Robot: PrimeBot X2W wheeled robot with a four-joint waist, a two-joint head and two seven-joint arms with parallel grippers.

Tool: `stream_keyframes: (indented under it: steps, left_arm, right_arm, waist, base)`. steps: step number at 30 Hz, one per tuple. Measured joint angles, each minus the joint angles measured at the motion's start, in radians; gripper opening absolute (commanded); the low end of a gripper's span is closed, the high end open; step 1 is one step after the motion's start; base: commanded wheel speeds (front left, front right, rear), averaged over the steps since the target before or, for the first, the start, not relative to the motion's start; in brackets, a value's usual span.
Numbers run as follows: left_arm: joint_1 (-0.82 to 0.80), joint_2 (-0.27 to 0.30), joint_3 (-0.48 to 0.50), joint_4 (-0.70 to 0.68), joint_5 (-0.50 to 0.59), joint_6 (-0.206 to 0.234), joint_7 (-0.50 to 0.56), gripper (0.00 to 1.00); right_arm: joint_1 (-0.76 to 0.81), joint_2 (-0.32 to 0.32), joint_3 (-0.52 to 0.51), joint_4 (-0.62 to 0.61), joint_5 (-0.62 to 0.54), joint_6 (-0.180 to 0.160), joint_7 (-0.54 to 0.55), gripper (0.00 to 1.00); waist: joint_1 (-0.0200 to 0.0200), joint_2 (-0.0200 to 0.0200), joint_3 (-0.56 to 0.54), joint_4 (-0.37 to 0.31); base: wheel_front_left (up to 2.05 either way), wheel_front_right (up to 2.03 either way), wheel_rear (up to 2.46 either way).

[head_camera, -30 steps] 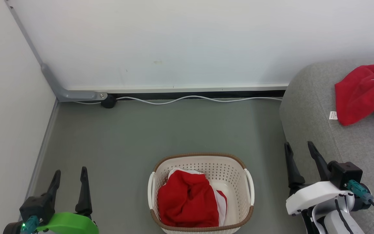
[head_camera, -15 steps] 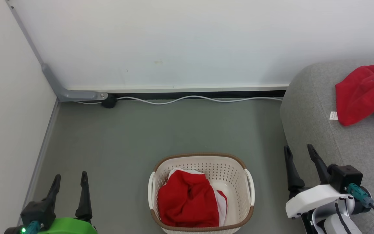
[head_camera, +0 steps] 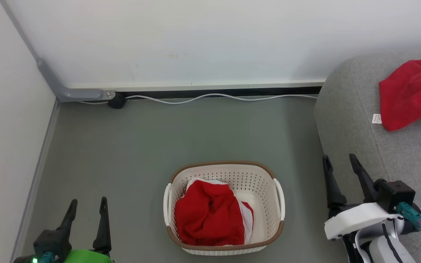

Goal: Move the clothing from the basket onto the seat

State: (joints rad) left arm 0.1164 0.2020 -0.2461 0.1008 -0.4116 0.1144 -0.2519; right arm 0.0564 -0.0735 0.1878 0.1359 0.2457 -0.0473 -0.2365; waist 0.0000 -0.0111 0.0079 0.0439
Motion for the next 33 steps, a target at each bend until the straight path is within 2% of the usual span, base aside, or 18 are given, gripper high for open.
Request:
stream_keyframes:
  steps: [7, 16, 33]
  left_arm:
    - [-0.042, -0.001, -0.046, 0.004, 0.016, -0.017, 0.007, 1.0]
    - [-0.188, -0.04, -0.146, 0.058, 0.074, -0.062, 0.052, 1.0]
    - [-0.436, -0.096, -0.26, 0.282, 0.158, -0.113, 0.137, 1.0]
  right_arm:
    - [-0.032, -0.03, -0.023, -0.052, -0.012, -0.009, 0.009, 1.0]
    - [-0.159, -0.053, -0.069, -0.13, -0.017, -0.017, 0.019, 1.0]
    - [-0.425, -0.051, -0.077, -0.217, -0.016, -0.017, 0.046, 1.0]
  waist:
    - [0.0, 0.0, 0.072, -0.011]
    - [0.0, 0.0, 0.201, -0.042]
    - [0.0, 0.0, 0.438, -0.117]
  base:
    - [0.0, 0.0, 0.0]
    - [0.0, 0.0, 0.0]
    - [0.0, 0.0, 0.0]
